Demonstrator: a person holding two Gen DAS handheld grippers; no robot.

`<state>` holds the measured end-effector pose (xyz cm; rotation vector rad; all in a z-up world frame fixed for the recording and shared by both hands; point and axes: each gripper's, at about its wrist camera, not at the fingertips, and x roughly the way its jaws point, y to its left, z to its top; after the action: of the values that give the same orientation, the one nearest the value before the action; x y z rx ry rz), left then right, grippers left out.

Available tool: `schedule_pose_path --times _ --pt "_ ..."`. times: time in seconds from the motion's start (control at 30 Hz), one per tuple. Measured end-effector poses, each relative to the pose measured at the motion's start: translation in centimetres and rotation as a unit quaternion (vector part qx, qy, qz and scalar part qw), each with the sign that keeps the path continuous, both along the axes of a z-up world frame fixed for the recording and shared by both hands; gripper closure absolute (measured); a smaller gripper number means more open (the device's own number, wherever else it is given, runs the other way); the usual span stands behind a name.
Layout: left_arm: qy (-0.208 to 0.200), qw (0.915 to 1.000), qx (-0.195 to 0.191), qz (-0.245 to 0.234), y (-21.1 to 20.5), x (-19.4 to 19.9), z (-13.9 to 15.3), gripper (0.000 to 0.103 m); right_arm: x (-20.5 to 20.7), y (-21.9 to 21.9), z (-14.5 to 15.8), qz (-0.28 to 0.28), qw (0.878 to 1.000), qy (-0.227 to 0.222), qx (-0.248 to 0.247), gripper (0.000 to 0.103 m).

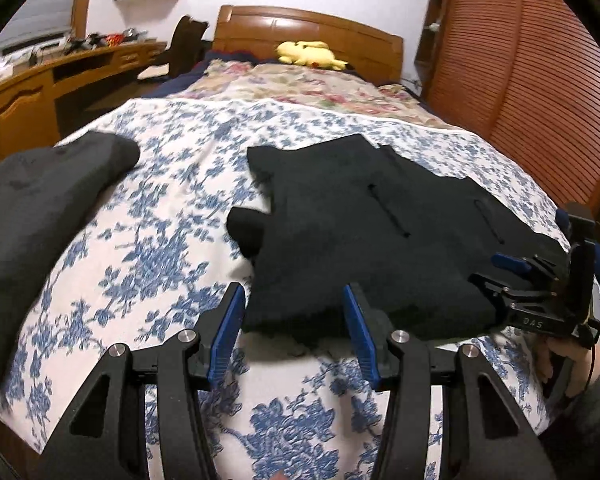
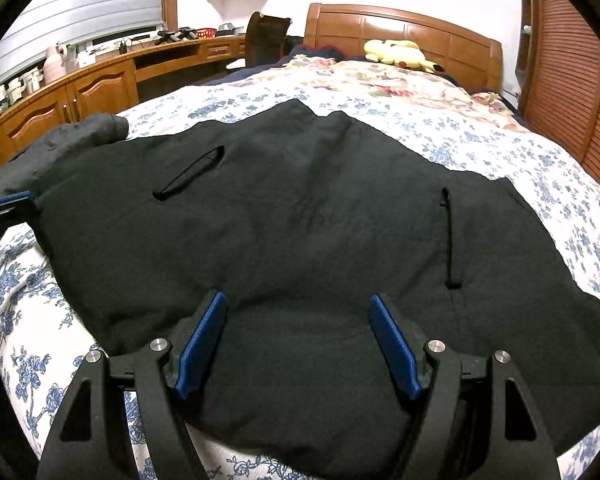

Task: Fold large clothes

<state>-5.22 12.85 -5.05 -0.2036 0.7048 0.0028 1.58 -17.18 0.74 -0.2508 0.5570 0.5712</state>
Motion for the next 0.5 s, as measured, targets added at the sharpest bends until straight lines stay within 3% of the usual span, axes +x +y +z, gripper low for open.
schedule_pose_path --times 0.17,0.5 --pt "0.023 0.9995 -0.021 0.008 0.7 0.4 -1.0 0.051 -0.1 -0.3 0.0 0.002 1.000 0.000 0.004 0.027" --pt "0.033 0.9993 0.000 0.019 0.3 0.8 -1.6 0.051 -0.1 -0.3 -0.1 0.002 1.000 0.000 0.004 0.027"
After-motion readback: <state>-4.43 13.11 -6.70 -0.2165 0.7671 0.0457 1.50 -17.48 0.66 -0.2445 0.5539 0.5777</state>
